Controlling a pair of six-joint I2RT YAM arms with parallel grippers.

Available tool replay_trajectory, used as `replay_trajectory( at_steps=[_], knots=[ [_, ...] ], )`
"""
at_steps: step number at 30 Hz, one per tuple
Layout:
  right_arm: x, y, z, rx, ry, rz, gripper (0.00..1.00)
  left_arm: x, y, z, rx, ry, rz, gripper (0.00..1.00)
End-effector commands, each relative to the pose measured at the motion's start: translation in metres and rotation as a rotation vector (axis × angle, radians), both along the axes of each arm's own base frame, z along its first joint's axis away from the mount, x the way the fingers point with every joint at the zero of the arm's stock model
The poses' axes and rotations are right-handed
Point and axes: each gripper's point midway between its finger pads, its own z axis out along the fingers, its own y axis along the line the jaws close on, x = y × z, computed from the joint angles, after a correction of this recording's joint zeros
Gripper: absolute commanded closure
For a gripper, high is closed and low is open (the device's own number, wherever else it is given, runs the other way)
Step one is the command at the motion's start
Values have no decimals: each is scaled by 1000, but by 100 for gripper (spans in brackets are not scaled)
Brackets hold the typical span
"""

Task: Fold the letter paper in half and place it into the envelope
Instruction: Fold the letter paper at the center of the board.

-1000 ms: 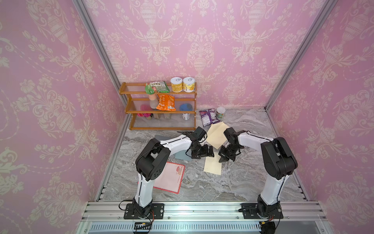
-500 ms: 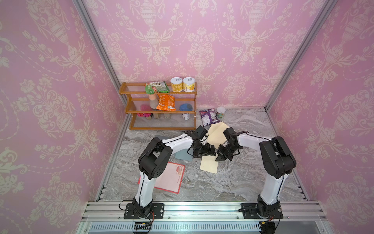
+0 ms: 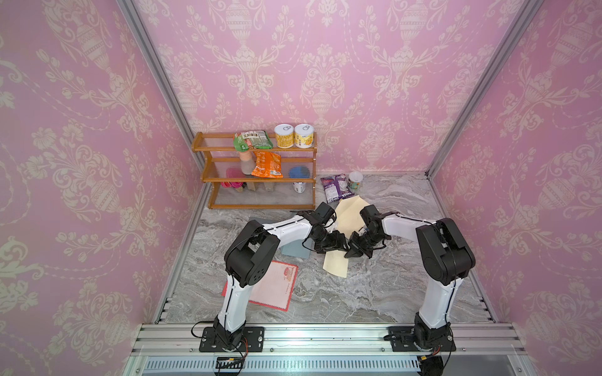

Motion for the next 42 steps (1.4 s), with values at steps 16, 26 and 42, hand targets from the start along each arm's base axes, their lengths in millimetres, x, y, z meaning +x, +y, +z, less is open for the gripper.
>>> replay_trajectory(
  at_steps=[16,26,42],
  knots=[
    [11,-39,41,-79,-99,-103,74,58,22,28,57,-71,160,100],
    [52,-11,91,130,-148,-299,0,134,28,84,-133,-104,521,100],
    [111,-2,138,439,-168,-761,30,179,11,119,-508,21,835,100]
  ],
)
